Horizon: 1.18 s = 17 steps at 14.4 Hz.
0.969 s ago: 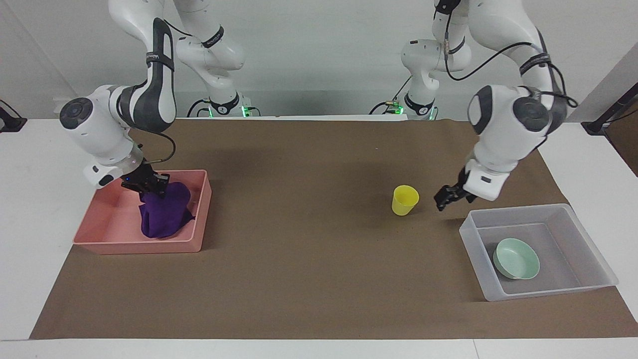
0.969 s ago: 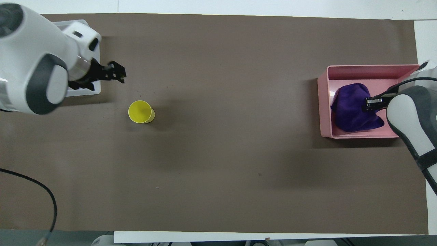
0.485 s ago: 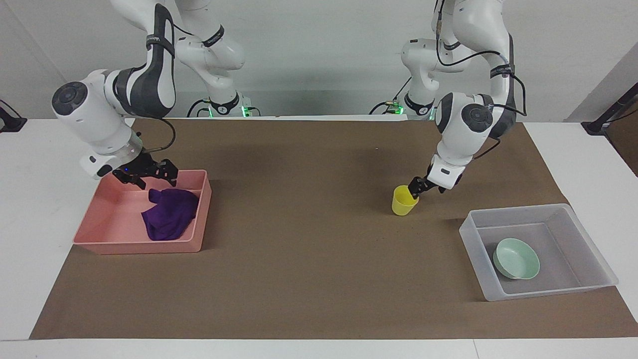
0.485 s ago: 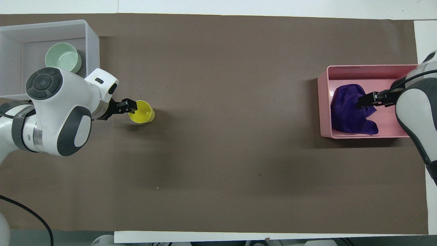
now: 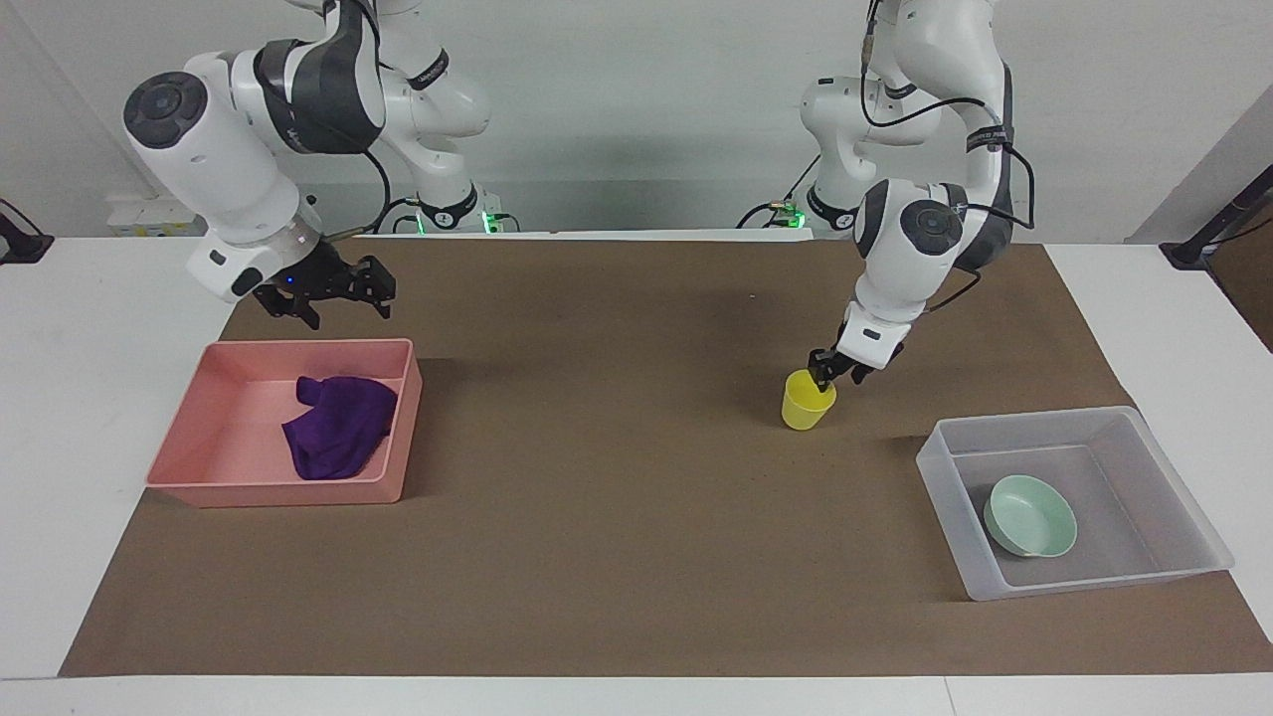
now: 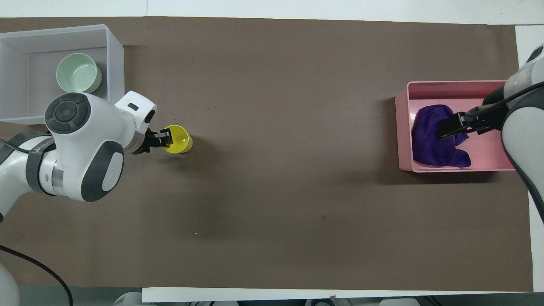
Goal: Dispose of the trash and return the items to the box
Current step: 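Carry the yellow cup with the left gripper to the clear bin, then lower the yellow cup into the green bowl and open the left gripper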
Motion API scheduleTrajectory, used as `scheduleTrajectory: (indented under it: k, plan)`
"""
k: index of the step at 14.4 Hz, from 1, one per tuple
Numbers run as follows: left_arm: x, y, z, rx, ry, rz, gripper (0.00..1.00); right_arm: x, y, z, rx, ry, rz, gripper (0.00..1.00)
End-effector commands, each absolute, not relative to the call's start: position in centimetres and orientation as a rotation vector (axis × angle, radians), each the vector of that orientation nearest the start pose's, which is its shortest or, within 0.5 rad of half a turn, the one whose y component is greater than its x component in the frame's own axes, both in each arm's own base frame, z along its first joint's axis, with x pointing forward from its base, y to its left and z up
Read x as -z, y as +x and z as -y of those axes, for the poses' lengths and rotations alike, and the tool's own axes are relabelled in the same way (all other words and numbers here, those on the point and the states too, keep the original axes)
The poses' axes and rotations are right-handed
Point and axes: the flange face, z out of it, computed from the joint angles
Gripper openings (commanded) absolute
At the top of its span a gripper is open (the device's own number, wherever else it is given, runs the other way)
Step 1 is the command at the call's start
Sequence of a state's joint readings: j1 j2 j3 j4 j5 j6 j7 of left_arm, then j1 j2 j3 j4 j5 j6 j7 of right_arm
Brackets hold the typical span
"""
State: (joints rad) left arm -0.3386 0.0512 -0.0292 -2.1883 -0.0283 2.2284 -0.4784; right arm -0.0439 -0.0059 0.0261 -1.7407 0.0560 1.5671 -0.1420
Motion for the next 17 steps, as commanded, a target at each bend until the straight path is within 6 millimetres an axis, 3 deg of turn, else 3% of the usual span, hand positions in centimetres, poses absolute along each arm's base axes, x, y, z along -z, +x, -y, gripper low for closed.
scheduleTrajectory:
  k: [1, 4, 7, 8, 10, 11, 14, 16, 17]
  plan:
    - [-36.7, 49.2, 19.4, 0.009, -3.151, 0.220, 0.00, -58.3, 52.9, 0.6, -0.281, -3.062, 0.177, 0.99]
    - [-36.7, 48.9, 20.1, 0.006, -3.155, 0.208, 0.00, -60.4, 51.4, 0.6, -0.244, -3.078, 0.182, 0.99]
    - [-36.9, 49.1, 20.2, 0.011, -3.160, 0.209, 0.00, -61.0, 50.3, 0.2, -0.268, -3.067, 0.190, 0.99]
    - [-37.8, 50.0, 20.5, 0.024, -3.165, 0.231, 0.00, -61.1, 50.3, 0.3, -0.263, -3.064, 0.191, 0.99]
    - [-42.0, 52.9, 20.3, 0.057, -3.177, 0.297, 0.00, -61.1, 50.4, 0.2, -0.249, -3.065, 0.190, 0.99]
    - [-45.6, 54.9, 18.8, 0.082, -3.179, 0.347, 0.00, -61.1, 50.4, 0.1, -0.249, -3.065, 0.193, 0.99]
    - [-55.3, 60.0, 11.9, 0.115, -3.220, 0.586, 0.00, -61.0, 50.4, 0.4, -0.250, -3.074, 0.188, 0.99]
    - [-57.8, 62.9, 5.8, 0.129, -3.175, 0.727, 0.00, -60.9, 50.3, 0.4, -0.256, -3.077, 0.187, 0.99]
    - [-57.9, 63.9, 3.6, 0.157, -3.153, 0.767, 0.00, -60.7, 50.3, 0.4, -0.261, -3.078, 0.185, 0.99]
